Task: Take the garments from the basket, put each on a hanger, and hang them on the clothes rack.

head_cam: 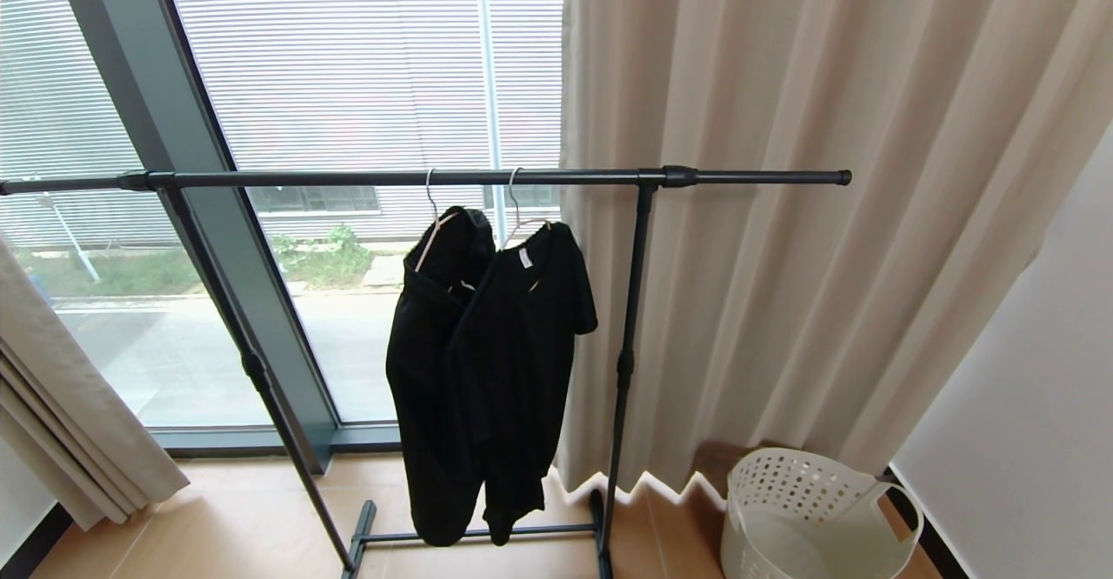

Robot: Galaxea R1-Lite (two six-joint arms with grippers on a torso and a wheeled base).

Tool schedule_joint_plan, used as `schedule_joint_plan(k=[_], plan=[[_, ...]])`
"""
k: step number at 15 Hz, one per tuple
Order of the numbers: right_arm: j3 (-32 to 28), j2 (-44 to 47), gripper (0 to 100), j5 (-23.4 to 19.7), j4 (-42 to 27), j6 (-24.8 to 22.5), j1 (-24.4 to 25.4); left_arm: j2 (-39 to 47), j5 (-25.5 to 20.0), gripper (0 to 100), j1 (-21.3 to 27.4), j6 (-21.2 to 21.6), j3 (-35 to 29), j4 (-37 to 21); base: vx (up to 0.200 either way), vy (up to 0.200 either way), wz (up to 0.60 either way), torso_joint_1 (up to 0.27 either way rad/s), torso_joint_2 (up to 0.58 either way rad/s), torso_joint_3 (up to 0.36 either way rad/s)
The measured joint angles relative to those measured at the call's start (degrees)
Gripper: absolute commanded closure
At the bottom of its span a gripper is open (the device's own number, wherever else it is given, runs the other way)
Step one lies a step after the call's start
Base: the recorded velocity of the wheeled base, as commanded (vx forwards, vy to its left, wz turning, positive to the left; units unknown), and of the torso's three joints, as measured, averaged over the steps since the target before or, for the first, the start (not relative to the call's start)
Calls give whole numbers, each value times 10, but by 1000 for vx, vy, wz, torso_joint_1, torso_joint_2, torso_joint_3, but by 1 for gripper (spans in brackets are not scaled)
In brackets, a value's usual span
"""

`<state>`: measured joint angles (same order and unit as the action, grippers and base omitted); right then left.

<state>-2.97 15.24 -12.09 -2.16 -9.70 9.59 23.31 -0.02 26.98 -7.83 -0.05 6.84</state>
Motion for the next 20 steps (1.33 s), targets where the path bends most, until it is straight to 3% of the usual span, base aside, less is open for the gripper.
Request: schedule_joint_plan(k=[5,9,12,14,16,17,18,20], plan=[[23,-64,0,18,3,15,-64,-101,16,0,-25,36,0,-11,0,0,0,0,0,0],[24,-97,0,27,2,34,-76,-146,30,0,-133,150,0,-11,0,0,0,0,0,0],[24,-109,0,31,1,37,-78,-171,44,0,-177,166,0,-10,0,0,0,0,0,0],[24,-114,0,32,1,37,-78,-178,42,0,-238,184,0,-10,0,0,0,0,0,0],[24,-117,0,32,1,37,-77,-183,-4,0,-286,169,0,-10,0,0,0,0,0,0],[24,-121,0,32,1,37,-78,-185,-43,0,-293,123,0,-11,0,0,0,0,0,0],[24,-126,0,32,1,37,-81,-189,-96,0,-293,93,0,-11,0,0,0,0,0,0],[24,-138,0,33,2,37,-86,-200,-115,0,-269,82,0,-11,0,0,0,0,0,0]])
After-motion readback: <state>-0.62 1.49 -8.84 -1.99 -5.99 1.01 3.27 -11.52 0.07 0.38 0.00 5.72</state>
